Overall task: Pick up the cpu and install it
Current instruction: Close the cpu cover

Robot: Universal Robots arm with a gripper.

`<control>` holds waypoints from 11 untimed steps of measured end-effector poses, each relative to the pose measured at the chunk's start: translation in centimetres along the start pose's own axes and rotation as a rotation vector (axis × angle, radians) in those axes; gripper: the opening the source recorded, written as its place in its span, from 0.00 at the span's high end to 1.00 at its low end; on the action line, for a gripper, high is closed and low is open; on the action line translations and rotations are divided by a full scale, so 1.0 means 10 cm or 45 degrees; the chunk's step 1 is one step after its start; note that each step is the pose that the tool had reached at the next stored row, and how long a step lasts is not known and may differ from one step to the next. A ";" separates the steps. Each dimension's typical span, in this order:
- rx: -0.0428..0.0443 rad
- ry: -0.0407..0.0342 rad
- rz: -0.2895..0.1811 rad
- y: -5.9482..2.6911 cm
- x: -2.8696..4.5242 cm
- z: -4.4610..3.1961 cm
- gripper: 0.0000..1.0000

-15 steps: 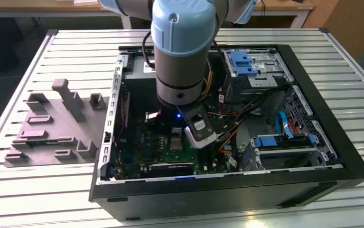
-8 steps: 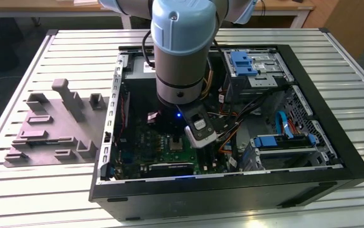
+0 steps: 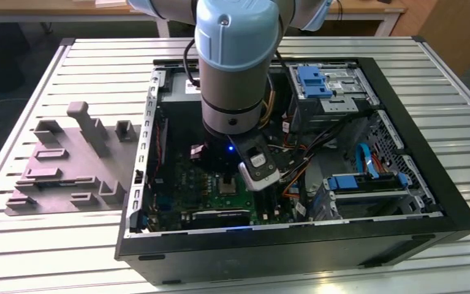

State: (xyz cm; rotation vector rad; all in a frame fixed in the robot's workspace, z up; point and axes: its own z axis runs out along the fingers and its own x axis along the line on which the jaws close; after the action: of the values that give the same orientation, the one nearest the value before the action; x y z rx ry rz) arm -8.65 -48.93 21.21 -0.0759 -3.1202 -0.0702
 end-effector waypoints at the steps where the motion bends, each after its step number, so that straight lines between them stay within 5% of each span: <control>1: 0.000 0.0000 0.000 0.000 0.000 0.000 0.89; 11: 0.000 0.0001 0.000 0.002 0.001 -0.042 0.89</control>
State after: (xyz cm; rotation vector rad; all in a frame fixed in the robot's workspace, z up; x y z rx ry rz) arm -8.65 -48.94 21.64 -0.0759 -3.1201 -0.0701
